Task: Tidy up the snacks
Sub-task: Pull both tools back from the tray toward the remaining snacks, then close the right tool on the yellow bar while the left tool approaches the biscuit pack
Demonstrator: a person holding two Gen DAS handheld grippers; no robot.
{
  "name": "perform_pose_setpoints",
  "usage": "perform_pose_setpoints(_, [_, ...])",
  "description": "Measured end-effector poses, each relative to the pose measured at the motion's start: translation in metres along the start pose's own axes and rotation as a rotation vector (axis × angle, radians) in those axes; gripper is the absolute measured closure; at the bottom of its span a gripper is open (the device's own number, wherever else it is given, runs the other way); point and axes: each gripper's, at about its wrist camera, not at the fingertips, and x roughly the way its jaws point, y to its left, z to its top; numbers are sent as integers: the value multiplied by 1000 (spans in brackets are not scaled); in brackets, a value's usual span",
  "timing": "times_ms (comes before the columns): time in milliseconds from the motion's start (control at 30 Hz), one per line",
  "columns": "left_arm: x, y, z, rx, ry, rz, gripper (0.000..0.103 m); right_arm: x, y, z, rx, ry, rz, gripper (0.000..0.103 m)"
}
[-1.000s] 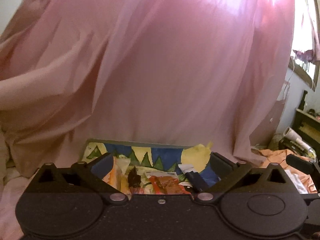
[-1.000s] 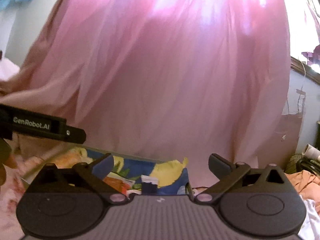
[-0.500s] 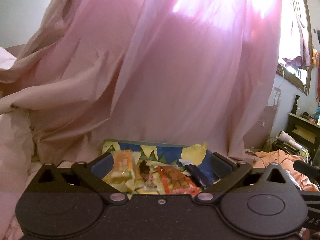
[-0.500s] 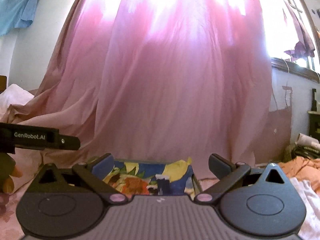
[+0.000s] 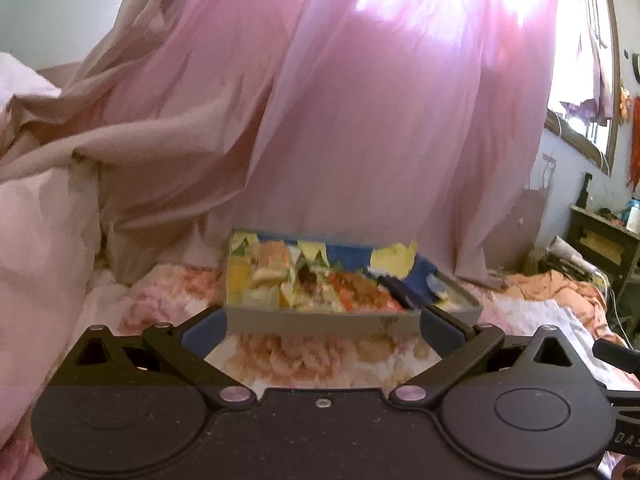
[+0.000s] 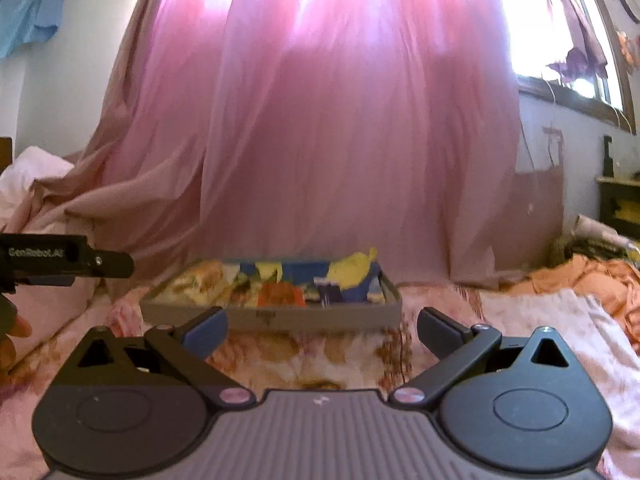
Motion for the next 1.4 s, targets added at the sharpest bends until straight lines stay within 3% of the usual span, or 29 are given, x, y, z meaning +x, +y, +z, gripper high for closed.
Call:
perform_pose_setpoints(333, [-15, 24, -43, -28, 102, 6, 1, -18, 15, -35, -1, 116, -2, 0])
perform_pose_setpoints(700, [-5, 34, -77, 2, 236, 22, 1, -10, 34, -61, -18, 254, 46, 0])
perform_pose_setpoints(1167, [13, 41, -93, 46, 336, 29, 1, 12, 42, -85, -18, 375, 84, 0])
perform_pose_setpoints(1400, [25, 40, -99, 99, 390, -5, 1, 22, 45, -92, -16, 414, 109, 0])
